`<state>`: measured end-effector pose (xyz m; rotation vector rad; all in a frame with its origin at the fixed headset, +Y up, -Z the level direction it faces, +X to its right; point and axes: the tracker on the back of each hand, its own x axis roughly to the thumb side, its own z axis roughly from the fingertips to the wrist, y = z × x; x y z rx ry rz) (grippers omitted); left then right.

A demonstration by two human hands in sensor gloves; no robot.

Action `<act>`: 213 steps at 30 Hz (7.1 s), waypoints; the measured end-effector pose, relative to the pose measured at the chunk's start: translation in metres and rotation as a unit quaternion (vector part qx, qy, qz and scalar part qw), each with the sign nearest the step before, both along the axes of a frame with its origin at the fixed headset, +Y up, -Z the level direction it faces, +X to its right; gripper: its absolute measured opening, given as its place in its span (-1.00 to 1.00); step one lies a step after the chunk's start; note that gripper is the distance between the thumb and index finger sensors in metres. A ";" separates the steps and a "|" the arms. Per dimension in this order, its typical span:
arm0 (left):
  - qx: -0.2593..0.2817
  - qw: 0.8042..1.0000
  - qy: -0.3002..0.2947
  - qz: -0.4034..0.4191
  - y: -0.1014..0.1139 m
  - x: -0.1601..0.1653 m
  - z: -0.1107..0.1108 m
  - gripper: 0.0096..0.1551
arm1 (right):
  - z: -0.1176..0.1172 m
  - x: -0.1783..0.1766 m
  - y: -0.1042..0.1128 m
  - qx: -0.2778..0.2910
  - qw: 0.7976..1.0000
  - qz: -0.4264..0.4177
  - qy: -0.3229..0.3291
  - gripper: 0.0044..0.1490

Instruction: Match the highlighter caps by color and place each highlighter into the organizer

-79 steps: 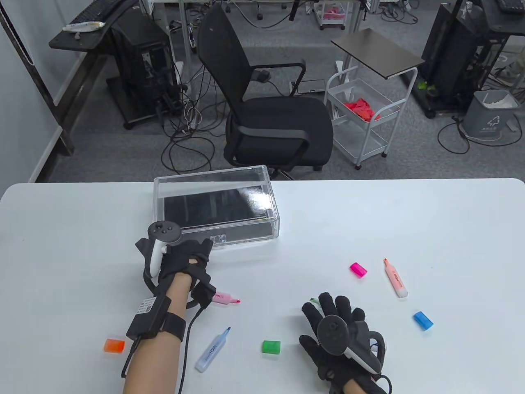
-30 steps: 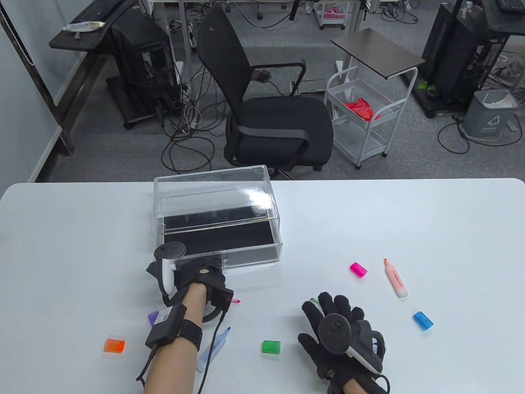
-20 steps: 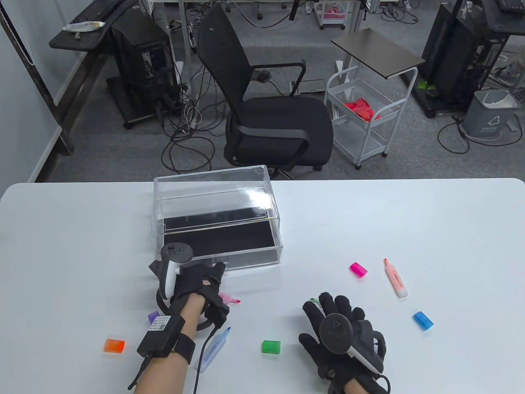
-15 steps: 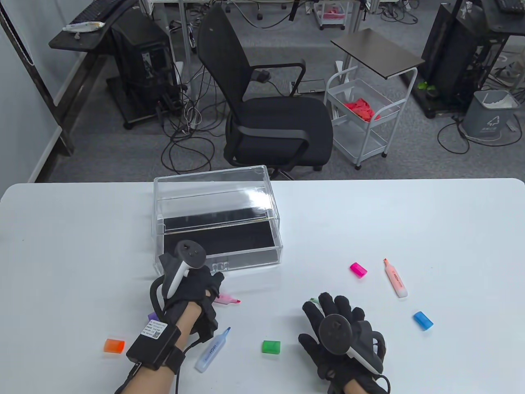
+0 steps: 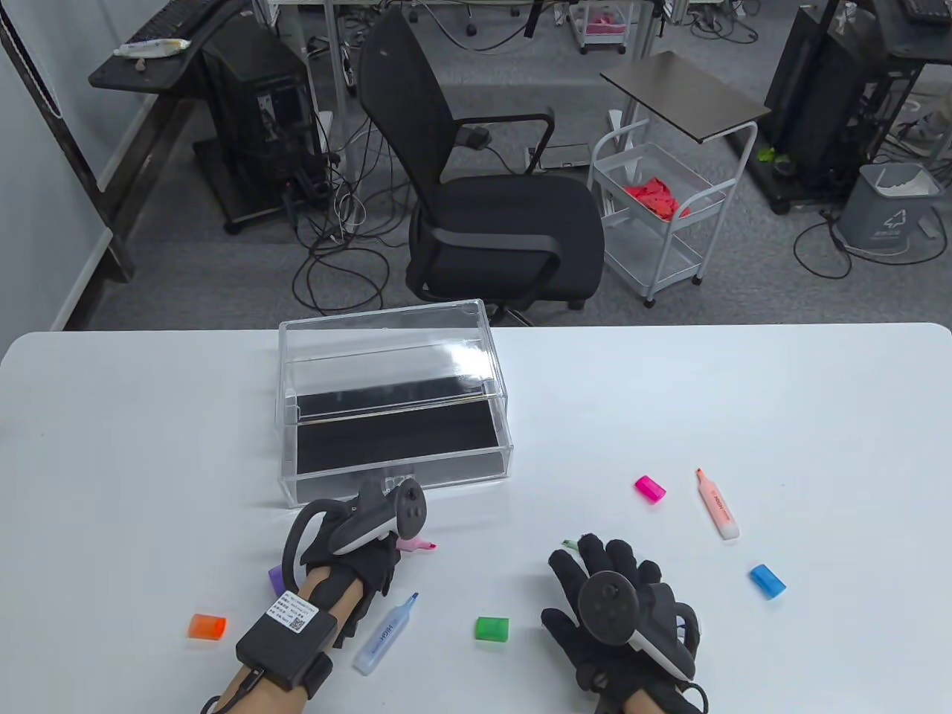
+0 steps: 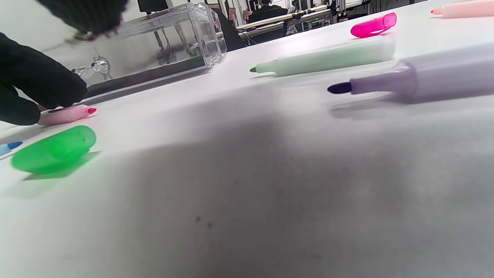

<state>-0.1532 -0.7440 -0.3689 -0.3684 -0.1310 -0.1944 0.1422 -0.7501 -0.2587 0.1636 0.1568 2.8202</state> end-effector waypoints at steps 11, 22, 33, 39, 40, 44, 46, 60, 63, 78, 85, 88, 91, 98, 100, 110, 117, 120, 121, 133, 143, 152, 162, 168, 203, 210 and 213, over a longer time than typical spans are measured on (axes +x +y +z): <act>0.004 1.000 -0.016 -0.011 -0.009 -0.003 -0.007 -0.34 | 0.000 0.000 -0.001 -0.012 1.000 -0.007 0.000 -0.06; 0.036 0.996 -0.068 0.048 0.005 -0.008 0.003 -0.21 | 0.000 0.002 0.000 -0.012 1.000 -0.008 -0.004 -0.06; 0.062 0.989 -0.044 0.125 0.054 -0.022 0.051 -0.22 | 0.000 0.003 0.001 -0.007 1.000 -0.013 -0.003 -0.06; 0.075 0.983 -0.022 0.164 0.060 -0.036 0.081 -0.20 | 0.002 0.003 -0.003 -0.009 1.000 -0.003 -0.004 -0.05; 0.075 0.983 -0.021 0.166 0.058 -0.038 0.085 -0.20 | 0.002 0.002 -0.004 -0.011 1.000 0.002 -0.002 -0.06; 0.086 0.981 -0.015 0.174 0.045 -0.045 0.102 -0.25 | 0.003 -0.003 -0.008 -0.018 1.000 0.013 0.001 -0.06; 0.088 0.980 -0.011 0.180 0.034 -0.048 0.109 -0.26 | 0.003 -0.005 -0.008 -0.024 1.000 0.006 0.005 -0.06; 0.126 0.974 0.020 0.185 0.019 -0.063 0.120 -0.30 | -0.025 0.005 0.033 -0.041 0.997 -0.059 -0.003 -0.06; 0.125 0.975 0.024 0.180 0.016 -0.062 0.120 -0.30 | -0.052 0.021 0.062 -0.024 0.997 -0.057 -0.048 -0.06; 0.119 0.977 0.036 0.176 0.013 -0.064 0.119 -0.30 | -0.173 0.067 0.039 -0.140 0.954 0.108 -0.244 -0.06; 0.115 0.977 0.043 0.175 0.012 -0.066 0.118 -0.30 | -0.196 0.064 0.005 -0.190 0.927 0.185 -0.265 -0.07; 0.113 0.977 0.045 0.172 0.012 -0.066 0.117 -0.30 | -0.200 0.065 0.000 -0.205 0.917 0.207 -0.272 -0.09; 0.111 0.978 0.045 0.171 0.012 -0.066 0.117 -0.30 | -0.203 0.063 0.000 -0.201 0.915 0.212 -0.277 -0.15; 0.104 0.983 0.031 0.151 0.009 -0.056 0.116 -0.30 | -0.198 0.063 0.002 -0.180 0.919 0.221 -0.271 -0.26; 0.101 0.983 0.026 0.154 0.008 -0.053 0.116 -0.30 | -0.194 0.066 0.006 -0.177 0.926 0.210 -0.260 -0.29; 0.093 0.984 0.003 0.151 0.003 -0.033 0.115 -0.30 | -0.145 0.064 0.058 -0.079 0.965 0.149 -0.201 -0.33; 0.084 0.985 -0.014 0.150 -0.003 -0.023 0.115 -0.31 | -0.097 0.053 0.077 -0.039 0.982 0.072 -0.172 -0.32; 0.080 0.984 -0.016 0.158 -0.004 -0.022 0.115 -0.31 | -0.076 0.047 0.082 -0.023 0.986 0.046 -0.160 -0.32; 0.079 0.984 -0.016 0.158 -0.004 -0.022 0.115 -0.31 | -0.072 0.045 0.083 -0.020 0.986 0.038 -0.158 -0.32; 0.076 0.980 -0.019 0.181 -0.008 -0.019 0.116 -0.31 | -0.025 0.022 0.062 0.009 0.979 -0.141 -0.147 -0.29; 0.093 0.968 -0.003 0.232 -0.005 -0.020 0.120 -0.31 | -0.012 0.013 0.032 0.046 0.966 -0.223 -0.121 -0.29; 0.086 0.959 -0.017 0.270 -0.008 -0.016 0.119 -0.32 | -0.004 0.004 0.017 0.051 0.928 -0.351 -0.118 -0.35; 0.083 0.955 -0.048 0.282 -0.005 -0.005 0.121 -0.32 | -0.003 -0.025 -0.005 0.017 0.909 -0.406 -0.097 -0.37; 0.079 0.954 -0.054 0.284 -0.005 -0.002 0.121 -0.32 | -0.003 -0.034 -0.010 0.005 0.882 -0.464 -0.080 -0.38; 0.093 0.950 -0.106 0.279 -0.001 0.013 0.123 -0.33 | -0.001 -0.066 -0.013 -0.042 0.907 -0.418 0.038 -0.34; 0.117 0.948 -0.118 0.271 0.005 0.017 0.126 -0.35 | 0.000 -0.076 -0.009 -0.051 0.924 -0.372 0.065 -0.34; 0.134 0.948 -0.126 0.260 0.008 0.019 0.127 -0.36 | 0.002 -0.080 -0.005 -0.043 0.931 -0.355 0.068 -0.35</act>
